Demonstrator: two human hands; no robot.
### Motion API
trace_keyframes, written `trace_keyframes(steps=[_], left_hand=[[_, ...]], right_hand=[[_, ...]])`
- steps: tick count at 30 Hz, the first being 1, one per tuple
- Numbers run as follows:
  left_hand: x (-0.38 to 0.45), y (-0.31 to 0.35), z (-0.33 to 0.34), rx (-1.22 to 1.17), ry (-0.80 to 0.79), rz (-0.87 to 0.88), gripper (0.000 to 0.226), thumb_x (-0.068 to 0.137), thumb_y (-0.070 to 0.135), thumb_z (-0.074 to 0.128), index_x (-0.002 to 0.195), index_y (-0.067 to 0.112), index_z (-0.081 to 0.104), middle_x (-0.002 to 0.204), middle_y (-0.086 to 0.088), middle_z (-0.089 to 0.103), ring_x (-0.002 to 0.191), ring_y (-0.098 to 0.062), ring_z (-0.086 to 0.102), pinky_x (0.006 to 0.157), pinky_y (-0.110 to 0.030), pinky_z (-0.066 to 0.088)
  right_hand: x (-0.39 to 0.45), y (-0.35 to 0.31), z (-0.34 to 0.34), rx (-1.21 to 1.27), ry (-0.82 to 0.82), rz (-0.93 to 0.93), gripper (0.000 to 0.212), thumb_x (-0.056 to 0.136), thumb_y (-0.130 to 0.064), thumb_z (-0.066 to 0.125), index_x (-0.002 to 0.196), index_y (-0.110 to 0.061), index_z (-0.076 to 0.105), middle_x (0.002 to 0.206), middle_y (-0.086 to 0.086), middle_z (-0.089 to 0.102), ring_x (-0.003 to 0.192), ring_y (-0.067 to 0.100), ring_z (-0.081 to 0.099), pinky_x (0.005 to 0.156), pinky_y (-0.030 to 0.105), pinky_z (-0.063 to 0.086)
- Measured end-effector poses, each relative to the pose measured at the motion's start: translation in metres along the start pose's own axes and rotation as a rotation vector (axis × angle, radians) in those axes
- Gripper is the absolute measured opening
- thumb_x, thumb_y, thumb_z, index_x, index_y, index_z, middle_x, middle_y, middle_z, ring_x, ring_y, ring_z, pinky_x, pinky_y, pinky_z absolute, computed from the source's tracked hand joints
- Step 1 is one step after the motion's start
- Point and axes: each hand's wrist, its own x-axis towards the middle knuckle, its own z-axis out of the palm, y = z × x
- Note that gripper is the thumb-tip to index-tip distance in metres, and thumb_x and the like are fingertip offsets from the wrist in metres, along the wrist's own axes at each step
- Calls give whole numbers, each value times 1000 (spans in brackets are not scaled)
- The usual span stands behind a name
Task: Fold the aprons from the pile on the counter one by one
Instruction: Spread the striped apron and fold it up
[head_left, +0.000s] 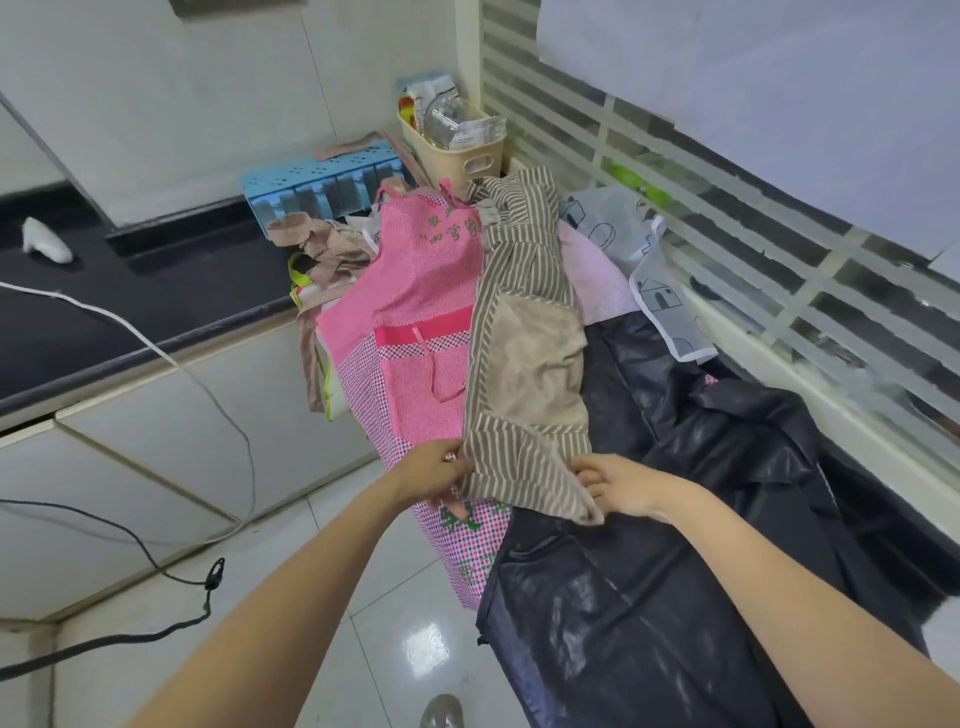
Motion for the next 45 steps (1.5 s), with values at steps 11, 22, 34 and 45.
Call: trace_keyframes(steps=[11,22,34,45], left_hand=[[-4,21,-3,-550,23,-134,20,103,25,34,106,14,52,97,-7,62,52,-14,67,42,-18,47],[-5,-9,6,515,493,57,28,95,33,42,76,13,44,67,-1,52,58,-20,52,47,-26,35],[25,-24,35,1149,-101,551,78,82,56,23,141,29,-21,157,2,-12,146,-22,-4,116,-36,-7],[27,-9,-8,3,-36,168,82,60,48,74,133,25,41,122,4,54,108,-12,53,92,-24,42]], right_hand=[[11,-3,16,277,649,-172,29,96,-17,54,91,10,60,87,24,62,79,19,53,69,28,35],[26,12,27,-125,644,165,46,101,-32,37,58,-13,37,64,3,44,68,22,49,62,30,36],[13,24,57,-1168,580,-423,83,73,-51,66,142,-14,39,149,12,35,137,33,29,112,46,24],[11,8,0,-64,533,-171,25,91,-5,56,113,-10,67,106,4,68,103,17,61,89,25,44]])
